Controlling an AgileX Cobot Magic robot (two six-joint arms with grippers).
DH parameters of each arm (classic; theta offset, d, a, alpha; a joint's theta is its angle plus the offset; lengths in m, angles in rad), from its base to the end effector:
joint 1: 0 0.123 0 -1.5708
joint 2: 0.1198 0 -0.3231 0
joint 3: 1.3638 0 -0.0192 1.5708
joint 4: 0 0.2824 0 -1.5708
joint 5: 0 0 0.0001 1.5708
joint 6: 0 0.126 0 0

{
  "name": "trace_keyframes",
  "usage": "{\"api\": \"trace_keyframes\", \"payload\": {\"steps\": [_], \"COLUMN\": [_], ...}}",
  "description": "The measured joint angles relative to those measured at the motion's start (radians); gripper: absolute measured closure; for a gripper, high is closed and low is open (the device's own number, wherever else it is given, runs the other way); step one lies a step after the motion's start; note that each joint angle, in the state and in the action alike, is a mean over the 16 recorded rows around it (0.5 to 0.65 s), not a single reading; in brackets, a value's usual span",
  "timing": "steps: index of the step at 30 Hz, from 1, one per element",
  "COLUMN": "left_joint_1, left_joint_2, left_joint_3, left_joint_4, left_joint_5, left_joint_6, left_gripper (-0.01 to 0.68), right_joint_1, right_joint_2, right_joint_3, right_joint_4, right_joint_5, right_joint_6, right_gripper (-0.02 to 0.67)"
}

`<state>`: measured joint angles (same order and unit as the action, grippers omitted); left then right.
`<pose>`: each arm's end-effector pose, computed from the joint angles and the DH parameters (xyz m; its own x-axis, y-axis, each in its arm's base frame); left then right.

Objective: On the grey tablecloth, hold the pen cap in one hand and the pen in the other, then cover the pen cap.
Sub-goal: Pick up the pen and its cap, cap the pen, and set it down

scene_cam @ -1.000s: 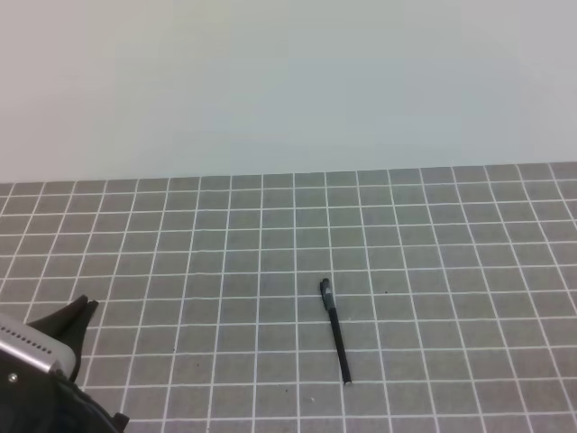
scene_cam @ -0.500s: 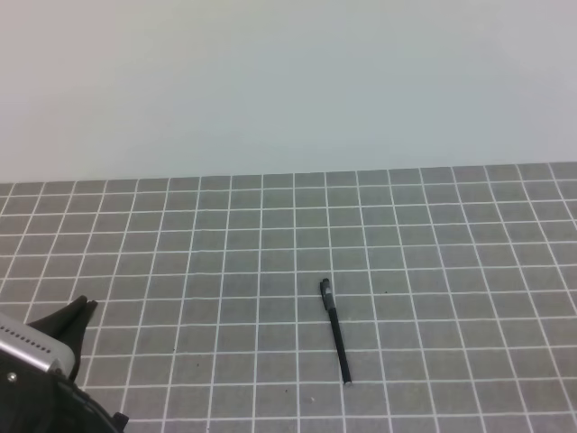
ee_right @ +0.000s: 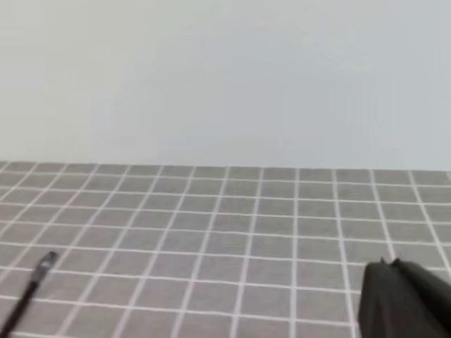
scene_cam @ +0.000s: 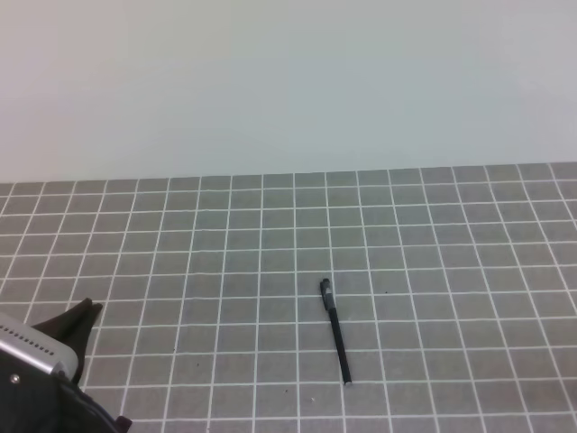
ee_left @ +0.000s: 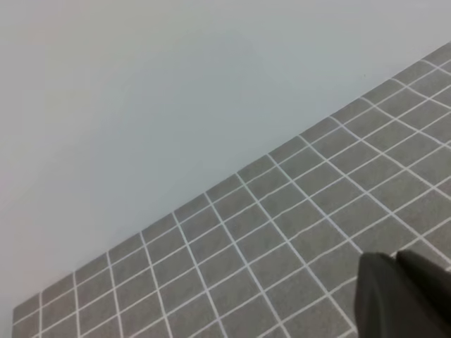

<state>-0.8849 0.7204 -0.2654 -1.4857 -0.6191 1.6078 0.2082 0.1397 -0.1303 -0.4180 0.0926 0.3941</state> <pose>0.1531 -0.0722 0.2489 -0.1499 0.3647 -0.9190 0.3065 0.9008 0.3075 0.0926 0.0147 0.2460 -0.0029 -0.0234 -0.9997 -0.1699 0.9852 -0.0226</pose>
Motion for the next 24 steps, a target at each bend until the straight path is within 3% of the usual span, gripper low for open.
{"api": "trace_keyframes", "payload": {"steps": [9,19,24], "left_joint_1": [0.0,0.0,0.0], "left_joint_2": [0.0,0.0,0.0], "left_joint_3": [0.0,0.0,0.0], "left_joint_4": [-0.099,-0.278,-0.329], "left_joint_5": [0.006,0.019,0.022], "left_joint_6": [0.0,-0.003,-0.003], "left_gripper": [0.674,0.674,0.674], "right_joint_1": [-0.136,-0.154,-0.154], "right_joint_2": [-0.122,-0.153,-0.153], "right_joint_3": [0.129,0.13,0.13], "right_joint_4": [-0.001,0.0,0.069], "right_joint_5": [-0.089,-0.028,0.011], "right_joint_6": [0.002,-0.004,-0.108], "right_gripper": [0.645,0.645,0.645]}}
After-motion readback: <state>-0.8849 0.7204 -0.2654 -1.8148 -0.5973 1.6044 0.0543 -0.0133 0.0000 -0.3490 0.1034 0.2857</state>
